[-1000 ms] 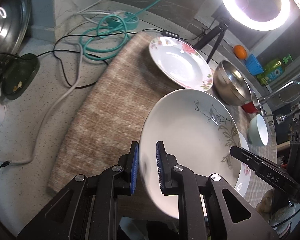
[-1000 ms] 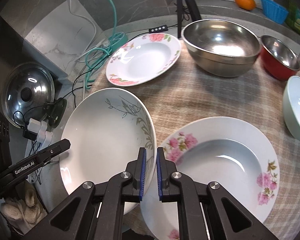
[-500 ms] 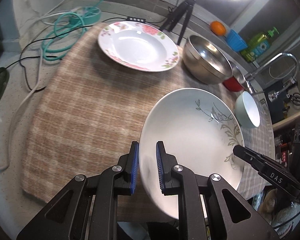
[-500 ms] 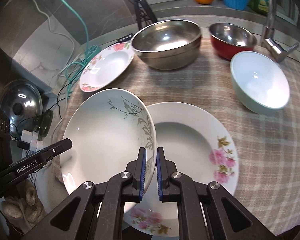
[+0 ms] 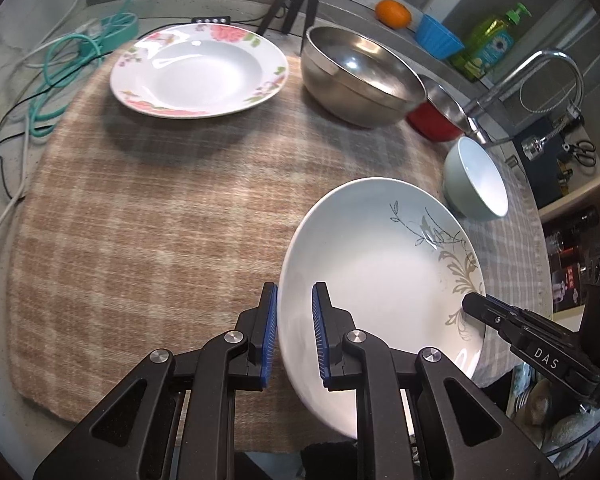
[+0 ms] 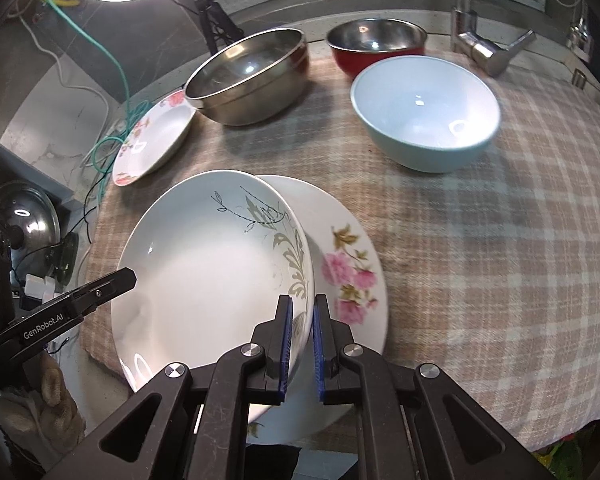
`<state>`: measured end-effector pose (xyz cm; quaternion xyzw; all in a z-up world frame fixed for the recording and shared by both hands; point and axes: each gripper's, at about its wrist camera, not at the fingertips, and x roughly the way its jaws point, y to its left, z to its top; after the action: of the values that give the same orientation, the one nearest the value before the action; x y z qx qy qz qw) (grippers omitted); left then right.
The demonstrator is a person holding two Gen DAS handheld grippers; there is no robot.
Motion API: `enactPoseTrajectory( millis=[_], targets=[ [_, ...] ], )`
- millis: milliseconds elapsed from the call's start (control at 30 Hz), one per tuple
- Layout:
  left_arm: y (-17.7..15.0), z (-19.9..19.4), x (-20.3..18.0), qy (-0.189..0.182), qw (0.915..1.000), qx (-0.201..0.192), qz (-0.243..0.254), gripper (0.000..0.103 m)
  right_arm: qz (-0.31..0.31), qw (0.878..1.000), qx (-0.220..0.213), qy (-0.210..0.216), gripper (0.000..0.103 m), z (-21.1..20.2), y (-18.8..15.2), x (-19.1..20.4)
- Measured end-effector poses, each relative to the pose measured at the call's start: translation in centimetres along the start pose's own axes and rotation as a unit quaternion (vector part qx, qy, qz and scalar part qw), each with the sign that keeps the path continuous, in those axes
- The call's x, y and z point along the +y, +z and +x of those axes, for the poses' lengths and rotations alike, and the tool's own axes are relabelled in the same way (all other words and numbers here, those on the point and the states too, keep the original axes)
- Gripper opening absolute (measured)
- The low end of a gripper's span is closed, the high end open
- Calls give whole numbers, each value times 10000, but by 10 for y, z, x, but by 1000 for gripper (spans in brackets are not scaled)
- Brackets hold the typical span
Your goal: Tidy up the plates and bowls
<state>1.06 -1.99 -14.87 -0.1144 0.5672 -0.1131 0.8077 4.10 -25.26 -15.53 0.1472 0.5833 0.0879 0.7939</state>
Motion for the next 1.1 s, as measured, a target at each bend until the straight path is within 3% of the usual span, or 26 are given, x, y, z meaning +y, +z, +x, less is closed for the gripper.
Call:
enactPoseTrajectory(
  millis=[500,1100],
  targets=[
    [-4,18,-16,8,9997,184,178,15,169,9997,41,-163,9,1,-10,-23],
    [0,20,-18,97,9994,140,300,15,42,9996,53,-276,9,7,-9,-19]
  ],
)
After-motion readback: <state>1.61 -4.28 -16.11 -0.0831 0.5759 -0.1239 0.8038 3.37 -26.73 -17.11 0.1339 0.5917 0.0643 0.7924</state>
